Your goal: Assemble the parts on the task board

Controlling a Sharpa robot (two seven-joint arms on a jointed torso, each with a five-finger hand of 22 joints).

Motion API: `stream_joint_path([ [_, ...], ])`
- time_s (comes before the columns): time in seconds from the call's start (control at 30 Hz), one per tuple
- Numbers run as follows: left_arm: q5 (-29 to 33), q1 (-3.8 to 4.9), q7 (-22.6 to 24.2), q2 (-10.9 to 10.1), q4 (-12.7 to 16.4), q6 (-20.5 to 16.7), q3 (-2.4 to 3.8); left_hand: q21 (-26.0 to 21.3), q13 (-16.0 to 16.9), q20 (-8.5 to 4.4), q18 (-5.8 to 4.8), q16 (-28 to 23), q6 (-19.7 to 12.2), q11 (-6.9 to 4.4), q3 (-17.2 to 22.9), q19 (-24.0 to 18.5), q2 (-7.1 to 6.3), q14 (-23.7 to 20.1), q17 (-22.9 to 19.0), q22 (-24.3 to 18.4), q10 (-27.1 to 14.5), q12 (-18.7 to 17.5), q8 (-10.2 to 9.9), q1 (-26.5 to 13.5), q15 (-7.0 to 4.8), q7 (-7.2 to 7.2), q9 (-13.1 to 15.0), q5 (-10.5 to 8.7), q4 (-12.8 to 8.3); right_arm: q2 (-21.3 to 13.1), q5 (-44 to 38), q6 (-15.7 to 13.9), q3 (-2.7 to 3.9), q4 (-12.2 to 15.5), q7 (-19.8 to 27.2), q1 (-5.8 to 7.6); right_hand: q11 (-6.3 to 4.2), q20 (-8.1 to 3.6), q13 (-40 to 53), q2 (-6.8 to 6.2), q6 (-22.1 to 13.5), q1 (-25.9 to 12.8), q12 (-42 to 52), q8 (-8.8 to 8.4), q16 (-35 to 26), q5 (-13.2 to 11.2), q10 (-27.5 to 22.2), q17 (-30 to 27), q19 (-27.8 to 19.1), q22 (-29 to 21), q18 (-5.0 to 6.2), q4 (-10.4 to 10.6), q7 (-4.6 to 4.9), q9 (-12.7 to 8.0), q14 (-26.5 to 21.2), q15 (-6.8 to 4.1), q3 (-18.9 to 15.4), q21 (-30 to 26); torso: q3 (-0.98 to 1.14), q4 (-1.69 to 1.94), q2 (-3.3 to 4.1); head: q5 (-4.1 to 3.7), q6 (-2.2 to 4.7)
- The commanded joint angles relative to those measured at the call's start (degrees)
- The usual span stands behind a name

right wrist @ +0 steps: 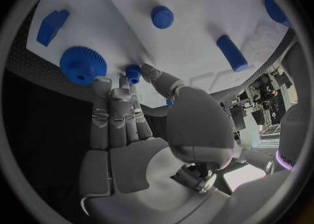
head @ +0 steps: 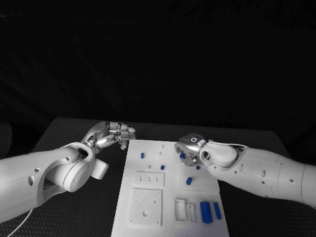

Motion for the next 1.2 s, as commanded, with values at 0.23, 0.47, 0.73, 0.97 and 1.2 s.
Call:
stream_joint_path([
  [0.23,0.23,0.09,0.43,-0.01,0.02,1.03,0.06,0.43,-0.08,0.17,2.51,0.54,-0.47,0.07,0.04,-0.3,-0.07,0.42,-0.04,0.91,-0.48,-0.35,-0.34,-0.43,0.26,0.15,-0.06,0.11,0.43,-0.54,-2.02,1.82,-0.02,-0.08,-0.72,-0.05,-0.1,-0.5,0.17,0.18,0.68,0.1,0.38,0.43,0.29,-0.28,0.75,-0.26,-0.09,1.18,2.78,-0.04,-0.08,0.12,-0.36,-0.18,0.37,0.31,-0.16,-0.15,0.72,0.2,0.37],
  [0.47,0.25,0.09,0.37,-0.13,-0.12,1.1,0.05,0.47,-0.1,0.18,2.54,0.67,-0.49,0.07,0.07,-0.3,-0.11,0.54,-0.02,0.9,-0.53,-0.36,-0.38,-0.42,0.25,0.15,-0.07,0.11,0.43,-1.0,-2.34,1.65,-0.02,0.03,-0.99,-0.05,-0.07,-0.45,0.12,-0.57,0.65,-0.09,0.16,0.33,0.45,-0.33,0.66,-0.53,-0.17,1.16,2.78,-0.22,-0.09,0.09,-0.43,-0.16,0.2,0.4,-0.25,-0.27,1.06,0.31,0.79],
  [0.73,0.28,0.09,0.3,-0.21,-0.21,1.08,0.05,0.5,-0.11,0.19,2.57,0.84,-0.51,0.06,0.1,-0.34,-0.16,0.68,0.0,0.87,-0.6,-0.36,-0.44,-0.41,0.24,0.13,-0.08,0.1,0.43,-1.46,-2.35,1.61,-0.02,0.45,-0.79,-0.05,-0.04,-0.45,0.1,-0.77,0.62,-0.07,0.08,0.28,0.53,-0.33,0.61,-0.66,-0.19,1.14,2.78,-0.27,-0.08,0.07,-0.45,-0.13,0.22,0.43,-0.32,-0.33,1.33,0.3,1.08],
  [0.97,0.32,0.09,0.34,-0.22,-0.28,1.07,0.05,0.51,-0.12,0.19,2.58,0.95,-0.51,0.05,0.13,-0.35,-0.16,0.78,0.01,0.85,-0.63,-0.36,-0.46,-0.41,0.23,0.13,-0.08,0.11,0.45,-1.69,-2.61,1.38,-0.02,0.75,-0.75,-0.05,-0.24,-0.46,0.28,-0.33,1.14,0.32,0.3,0.48,0.77,-0.38,1.34,-1.0,-0.17,1.1,2.78,-0.23,-0.26,0.17,-0.49,-0.3,0.74,0.54,-0.4,-0.32,1.56,0.23,1.23],
  [1.2,0.46,0.09,0.4,-0.15,-0.39,0.91,0.05,0.54,-0.11,0.19,2.6,1.12,-0.46,0.04,0.17,-0.35,-0.12,0.93,0.04,0.82,-0.61,-0.32,-0.47,-0.43,0.21,0.14,-0.07,0.12,0.5,-1.6,-2.53,1.5,-0.02,1.33,-0.35,-0.05,-1.01,-0.49,1.09,0.47,2.87,0.7,1.23,1.3,1.16,-0.58,3.68,-1.52,-0.18,1.11,2.78,0.07,-0.82,0.63,-0.62,-1.03,1.86,0.77,-0.47,-0.3,1.73,0.3,1.33],
])
